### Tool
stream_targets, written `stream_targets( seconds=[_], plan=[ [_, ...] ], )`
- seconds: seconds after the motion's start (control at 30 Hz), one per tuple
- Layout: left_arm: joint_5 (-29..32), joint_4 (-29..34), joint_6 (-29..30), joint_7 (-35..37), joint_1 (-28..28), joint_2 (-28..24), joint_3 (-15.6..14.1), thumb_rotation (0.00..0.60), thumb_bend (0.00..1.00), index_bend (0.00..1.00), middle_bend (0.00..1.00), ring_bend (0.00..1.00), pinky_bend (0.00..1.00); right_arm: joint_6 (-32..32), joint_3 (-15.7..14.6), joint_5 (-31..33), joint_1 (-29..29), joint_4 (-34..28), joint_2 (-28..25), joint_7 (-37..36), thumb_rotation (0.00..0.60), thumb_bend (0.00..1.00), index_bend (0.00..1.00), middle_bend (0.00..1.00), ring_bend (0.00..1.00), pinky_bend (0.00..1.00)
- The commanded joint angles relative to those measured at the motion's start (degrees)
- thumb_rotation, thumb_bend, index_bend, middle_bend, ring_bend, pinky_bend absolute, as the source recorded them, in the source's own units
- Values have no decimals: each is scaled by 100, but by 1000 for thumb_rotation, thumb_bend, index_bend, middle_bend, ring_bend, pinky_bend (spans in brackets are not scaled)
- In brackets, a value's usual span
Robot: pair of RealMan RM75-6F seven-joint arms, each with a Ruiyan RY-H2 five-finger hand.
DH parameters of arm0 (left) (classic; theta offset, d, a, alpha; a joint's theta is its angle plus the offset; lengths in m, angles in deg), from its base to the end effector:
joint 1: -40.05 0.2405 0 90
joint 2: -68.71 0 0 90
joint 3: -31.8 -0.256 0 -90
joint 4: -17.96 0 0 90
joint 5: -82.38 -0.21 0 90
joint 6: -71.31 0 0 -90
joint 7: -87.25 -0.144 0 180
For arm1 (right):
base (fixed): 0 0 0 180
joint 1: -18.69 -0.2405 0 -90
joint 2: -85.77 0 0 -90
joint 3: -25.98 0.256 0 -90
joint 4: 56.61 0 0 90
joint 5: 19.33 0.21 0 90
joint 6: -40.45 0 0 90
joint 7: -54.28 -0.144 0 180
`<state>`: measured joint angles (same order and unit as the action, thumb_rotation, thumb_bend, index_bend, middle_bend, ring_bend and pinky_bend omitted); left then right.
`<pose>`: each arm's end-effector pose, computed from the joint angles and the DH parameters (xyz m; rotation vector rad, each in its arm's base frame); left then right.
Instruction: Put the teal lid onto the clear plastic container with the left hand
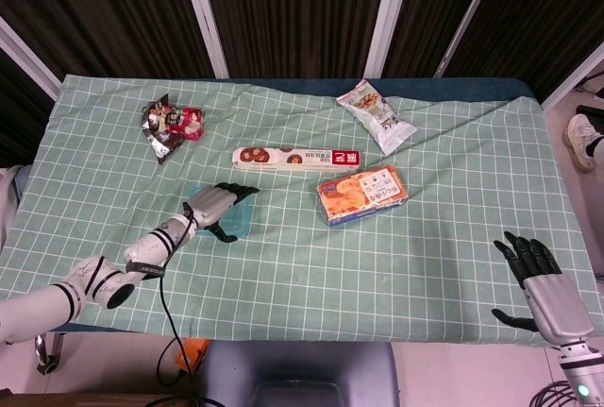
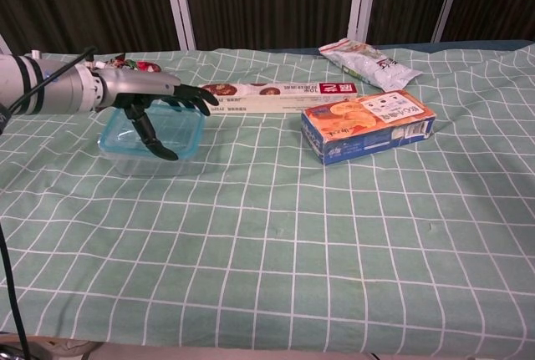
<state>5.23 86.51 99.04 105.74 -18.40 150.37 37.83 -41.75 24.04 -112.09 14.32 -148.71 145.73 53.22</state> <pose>-0.1434 0.4196 0.0006 -2.1316 -1.1439 -0.7299 -0.3142 -0.1591 0.1586 1.5681 -0.9171 0.8205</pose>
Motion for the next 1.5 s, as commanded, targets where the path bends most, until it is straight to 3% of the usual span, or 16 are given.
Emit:
stream_targets(
  seconds=[0.03,0.67,1.5],
  plan=[
    [8,-13,-21,13,-6,2,-2,600,288,0,243,638,644,-3,0,-3,-1,-1,-2,-3,600,186,0,0,0,0],
    [59,-75,-101,14,-17,19,-5,600,288,0,246,638,645,-30,-5,-10,8,-3,-8,-19,600,186,0,0,0,0],
    [593,135,-268,-621,-114,-22,52,600,295,0,255,639,642,-86,-23,-68,22,12,-32,-92,600,185,0,0,0,0]
  ],
)
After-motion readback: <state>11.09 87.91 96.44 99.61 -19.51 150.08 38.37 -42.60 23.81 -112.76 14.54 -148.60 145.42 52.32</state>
